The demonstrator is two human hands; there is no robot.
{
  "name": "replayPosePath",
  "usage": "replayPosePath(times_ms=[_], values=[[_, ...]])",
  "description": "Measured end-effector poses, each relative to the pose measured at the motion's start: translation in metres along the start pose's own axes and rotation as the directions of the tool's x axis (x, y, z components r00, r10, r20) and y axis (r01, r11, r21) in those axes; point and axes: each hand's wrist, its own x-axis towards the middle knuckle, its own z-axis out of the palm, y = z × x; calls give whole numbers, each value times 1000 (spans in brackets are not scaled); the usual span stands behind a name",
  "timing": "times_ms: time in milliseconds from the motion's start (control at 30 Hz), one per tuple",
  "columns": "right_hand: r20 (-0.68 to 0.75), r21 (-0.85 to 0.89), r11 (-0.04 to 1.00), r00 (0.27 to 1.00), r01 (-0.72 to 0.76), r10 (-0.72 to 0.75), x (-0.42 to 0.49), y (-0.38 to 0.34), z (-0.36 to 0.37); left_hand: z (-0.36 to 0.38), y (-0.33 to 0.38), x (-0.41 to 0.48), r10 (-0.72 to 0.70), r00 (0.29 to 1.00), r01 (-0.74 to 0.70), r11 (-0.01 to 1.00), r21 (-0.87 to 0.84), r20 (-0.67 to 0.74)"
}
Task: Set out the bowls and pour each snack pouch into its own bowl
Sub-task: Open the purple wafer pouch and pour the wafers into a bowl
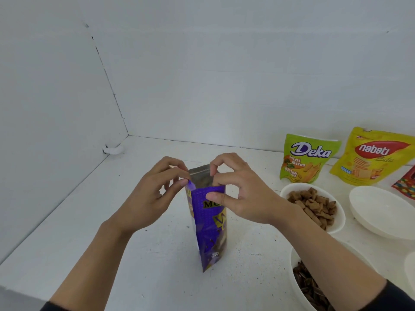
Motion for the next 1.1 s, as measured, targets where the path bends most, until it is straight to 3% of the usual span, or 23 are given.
replayPosePath(times_ms=[100, 200, 333, 567, 667, 833, 1000, 1100], values=[[-86, -15, 1000, 996, 19, -20, 2, -7, -5, 5, 3, -5, -109, 993, 116, 982, -150, 56], [-168, -97, 995, 985, 29, -45, 3, -11, -12, 20, 11, -15, -183, 976, 214, 901, -377, 115], [-385, -191, 980, 923, -60, -19, 2, -10, -21, 42, 25, -24, -210, 960, 278, 813, -511, 187], [-566, 113, 978, 798, -174, 208, -6, -9, -50, 66, 34, -17, -260, 950, 311, 809, -498, 172], [-596, 186, 960, 753, -210, 280, -14, -3, -62, 74, 39, -13, -304, 940, 337, 742, -580, 157], [-570, 285, 930, 739, -234, 360, -40, 14, -91, 92, 65, -5, -315, 941, 313, 658, -685, 126], [-523, 234, 933, 774, -274, 358, -80, 29, -134, 121, 102, 7, -364, 931, 268, 651, -710, 17], [-481, 264, 934, 807, -239, 342, -113, 39, -165, 145, 126, 15, -430, 902, 240, 567, -788, -35]])
